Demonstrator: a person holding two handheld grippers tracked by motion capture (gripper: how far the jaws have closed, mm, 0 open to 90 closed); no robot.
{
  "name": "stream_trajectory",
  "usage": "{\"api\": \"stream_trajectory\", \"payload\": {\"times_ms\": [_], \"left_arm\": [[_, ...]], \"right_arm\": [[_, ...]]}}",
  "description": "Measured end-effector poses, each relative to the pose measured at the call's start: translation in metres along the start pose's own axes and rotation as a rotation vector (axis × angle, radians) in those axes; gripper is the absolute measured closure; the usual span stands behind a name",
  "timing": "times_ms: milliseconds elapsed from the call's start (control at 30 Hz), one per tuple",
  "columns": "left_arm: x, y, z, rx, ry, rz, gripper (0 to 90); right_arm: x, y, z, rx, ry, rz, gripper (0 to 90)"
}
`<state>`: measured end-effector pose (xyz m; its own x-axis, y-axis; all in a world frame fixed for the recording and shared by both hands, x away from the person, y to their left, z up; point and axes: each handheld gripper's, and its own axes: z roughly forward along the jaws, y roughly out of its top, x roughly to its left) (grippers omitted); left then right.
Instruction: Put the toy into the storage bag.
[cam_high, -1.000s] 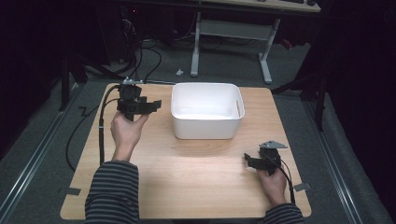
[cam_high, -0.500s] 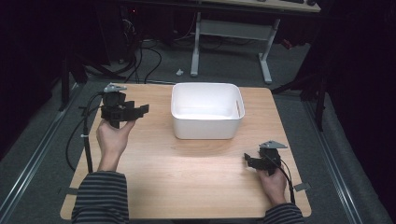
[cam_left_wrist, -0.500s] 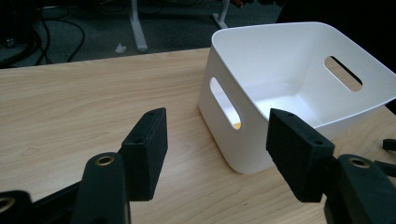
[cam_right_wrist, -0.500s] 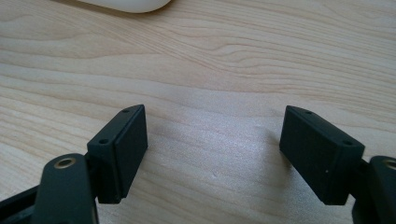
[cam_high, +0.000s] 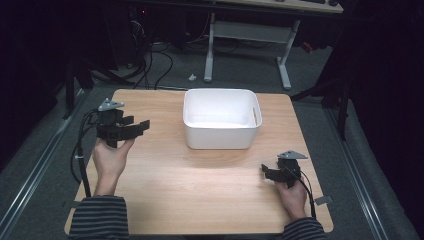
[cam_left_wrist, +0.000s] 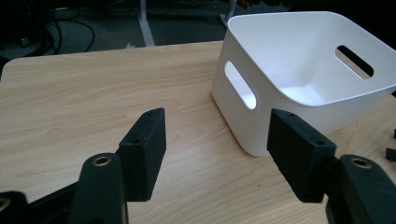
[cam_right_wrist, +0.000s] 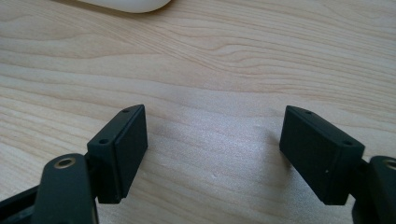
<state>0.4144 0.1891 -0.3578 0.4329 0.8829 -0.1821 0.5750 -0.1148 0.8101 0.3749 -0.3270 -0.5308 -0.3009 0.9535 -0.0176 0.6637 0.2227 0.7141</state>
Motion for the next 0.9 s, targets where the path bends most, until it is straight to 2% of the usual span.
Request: {"api": "stream_trajectory", "payload": {"times_ms": [167, 533, 900], "left_arm": [[0.000, -0.010, -0.001, 0.009, -0.004, 0.014, 37.4], [0.006, -0.032, 0.002, 0.041, -0.001, 0.017, 37.3], [0.004, -0.054, 0.008, 0.057, -0.012, 0.019, 36.3]], "right_arm": [[0.000, 0.000, 0.000, 0.000, 0.000, -0.001, 23.7], [0.000, 0.000, 0.000, 0.000, 0.000, 0.000, 23.7], [0.000, 0.000, 0.000, 0.000, 0.000, 0.000, 23.6]]}}
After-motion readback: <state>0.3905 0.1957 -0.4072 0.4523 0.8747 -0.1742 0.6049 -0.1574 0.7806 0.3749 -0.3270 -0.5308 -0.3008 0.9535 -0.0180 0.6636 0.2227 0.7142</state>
